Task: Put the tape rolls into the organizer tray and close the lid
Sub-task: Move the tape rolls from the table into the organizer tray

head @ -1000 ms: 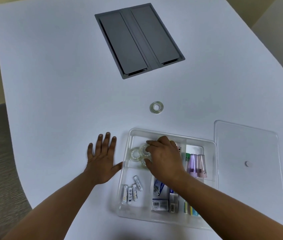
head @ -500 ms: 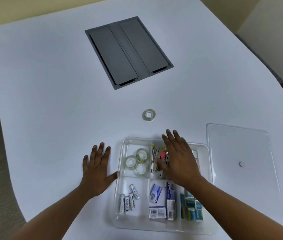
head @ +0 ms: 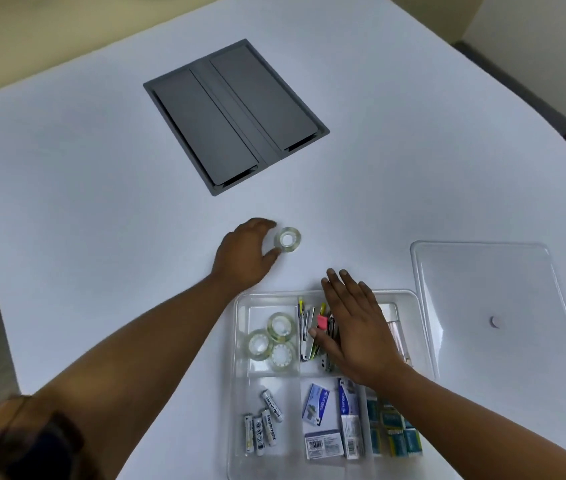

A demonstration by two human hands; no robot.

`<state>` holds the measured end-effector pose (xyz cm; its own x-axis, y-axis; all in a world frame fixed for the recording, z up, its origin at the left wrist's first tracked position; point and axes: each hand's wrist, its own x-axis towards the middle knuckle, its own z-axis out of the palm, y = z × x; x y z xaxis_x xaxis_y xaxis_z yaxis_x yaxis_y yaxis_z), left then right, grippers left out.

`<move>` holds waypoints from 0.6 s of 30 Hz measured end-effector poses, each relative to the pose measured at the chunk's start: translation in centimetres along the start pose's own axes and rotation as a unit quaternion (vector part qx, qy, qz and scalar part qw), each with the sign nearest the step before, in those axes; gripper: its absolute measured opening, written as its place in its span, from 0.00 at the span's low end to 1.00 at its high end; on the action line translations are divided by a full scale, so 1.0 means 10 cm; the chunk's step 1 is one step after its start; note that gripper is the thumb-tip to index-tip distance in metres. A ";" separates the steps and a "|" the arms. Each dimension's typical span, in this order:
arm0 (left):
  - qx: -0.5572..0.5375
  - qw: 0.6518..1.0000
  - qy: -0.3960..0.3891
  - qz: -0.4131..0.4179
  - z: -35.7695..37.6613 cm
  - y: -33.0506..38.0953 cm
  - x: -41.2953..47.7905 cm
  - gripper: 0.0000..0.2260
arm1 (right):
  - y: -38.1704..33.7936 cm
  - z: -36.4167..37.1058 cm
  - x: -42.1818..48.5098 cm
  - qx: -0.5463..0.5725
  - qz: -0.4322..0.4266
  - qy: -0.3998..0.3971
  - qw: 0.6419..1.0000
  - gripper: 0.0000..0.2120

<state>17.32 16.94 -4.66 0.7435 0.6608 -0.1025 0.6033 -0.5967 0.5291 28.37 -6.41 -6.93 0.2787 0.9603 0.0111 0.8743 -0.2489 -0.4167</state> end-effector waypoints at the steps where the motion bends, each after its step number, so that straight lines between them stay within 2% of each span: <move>1: -0.002 1.000 -0.010 0.002 0.03 0.05 0.09 0.24 | 0.01 0.00 0.00 0.001 0.001 0.000 1.000 0.35; 9: 0.031 0.997 -0.072 -0.022 0.28 0.11 0.39 0.31 | 0.01 -0.01 0.00 0.030 0.003 -0.001 1.000 0.32; 14: 0.001 0.999 -0.050 -0.022 0.29 0.08 0.37 0.28 | 0.02 -0.02 0.00 0.029 0.005 -0.003 1.000 0.32; 18: -0.084 0.996 -0.016 -0.030 0.09 0.18 0.21 0.28 | 0.02 -0.02 0.00 0.024 0.001 0.002 1.000 0.31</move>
<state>20.19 16.84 -4.68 0.7172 0.6774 -0.1636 0.5926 -0.4692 0.6548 28.62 -6.50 -6.83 0.2820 0.9593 0.0131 0.8540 -0.2448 -0.4592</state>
